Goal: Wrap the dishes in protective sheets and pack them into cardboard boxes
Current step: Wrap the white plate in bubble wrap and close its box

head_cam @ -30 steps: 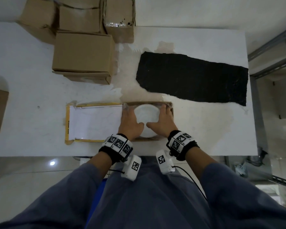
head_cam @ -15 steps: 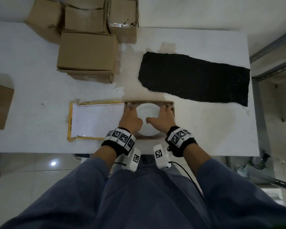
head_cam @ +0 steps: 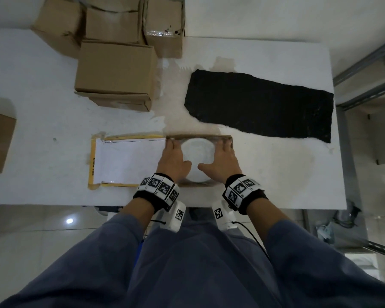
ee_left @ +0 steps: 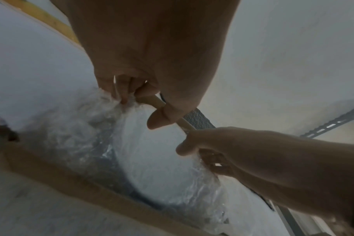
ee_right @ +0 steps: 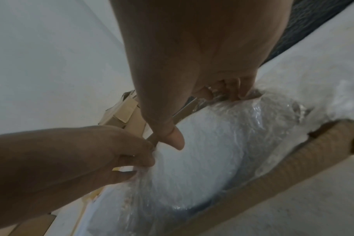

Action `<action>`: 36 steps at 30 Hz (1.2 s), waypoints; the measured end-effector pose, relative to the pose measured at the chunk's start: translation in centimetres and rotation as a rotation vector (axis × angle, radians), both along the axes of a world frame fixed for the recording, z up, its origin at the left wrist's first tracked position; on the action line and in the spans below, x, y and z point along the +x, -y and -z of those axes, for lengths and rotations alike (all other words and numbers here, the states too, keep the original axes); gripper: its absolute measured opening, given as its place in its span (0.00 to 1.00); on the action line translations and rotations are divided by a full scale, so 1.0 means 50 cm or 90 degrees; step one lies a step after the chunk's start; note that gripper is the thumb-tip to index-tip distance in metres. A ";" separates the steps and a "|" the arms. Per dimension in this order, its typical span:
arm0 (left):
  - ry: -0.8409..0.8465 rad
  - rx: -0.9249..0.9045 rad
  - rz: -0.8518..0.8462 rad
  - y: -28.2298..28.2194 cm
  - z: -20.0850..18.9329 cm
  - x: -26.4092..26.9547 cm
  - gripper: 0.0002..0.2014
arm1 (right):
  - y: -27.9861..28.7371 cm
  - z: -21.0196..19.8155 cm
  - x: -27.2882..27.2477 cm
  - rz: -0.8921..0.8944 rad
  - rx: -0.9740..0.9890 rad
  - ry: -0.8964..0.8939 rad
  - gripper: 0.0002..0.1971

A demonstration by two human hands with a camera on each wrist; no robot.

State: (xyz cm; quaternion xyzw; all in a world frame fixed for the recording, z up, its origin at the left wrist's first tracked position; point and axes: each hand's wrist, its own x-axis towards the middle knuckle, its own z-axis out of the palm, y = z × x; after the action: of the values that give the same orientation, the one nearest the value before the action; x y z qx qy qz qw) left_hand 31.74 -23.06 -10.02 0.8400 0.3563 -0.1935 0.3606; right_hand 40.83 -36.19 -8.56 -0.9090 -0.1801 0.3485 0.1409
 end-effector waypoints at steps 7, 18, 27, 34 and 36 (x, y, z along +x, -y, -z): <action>-0.086 0.148 0.068 0.014 -0.003 0.015 0.34 | -0.011 0.011 0.009 -0.040 -0.099 0.032 0.58; 0.035 0.108 0.085 -0.012 0.008 -0.012 0.33 | -0.010 0.008 0.024 -0.074 -0.118 0.040 0.55; 0.084 0.163 0.279 -0.066 -0.020 -0.051 0.42 | -0.007 -0.001 0.033 -0.118 -0.095 0.040 0.41; 0.032 0.176 0.388 -0.097 -0.023 -0.038 0.50 | 0.010 -0.047 0.076 -0.334 -0.145 0.201 0.28; 0.000 0.216 0.456 -0.099 -0.021 -0.038 0.59 | 0.021 -0.049 0.074 -0.378 -0.175 0.250 0.29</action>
State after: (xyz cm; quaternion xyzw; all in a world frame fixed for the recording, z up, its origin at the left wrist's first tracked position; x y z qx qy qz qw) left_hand 29.85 -18.12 -8.95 0.9588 0.0674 -0.2453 0.1261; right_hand 44.51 -37.26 -6.10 -0.8770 -0.4109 0.2141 -0.1271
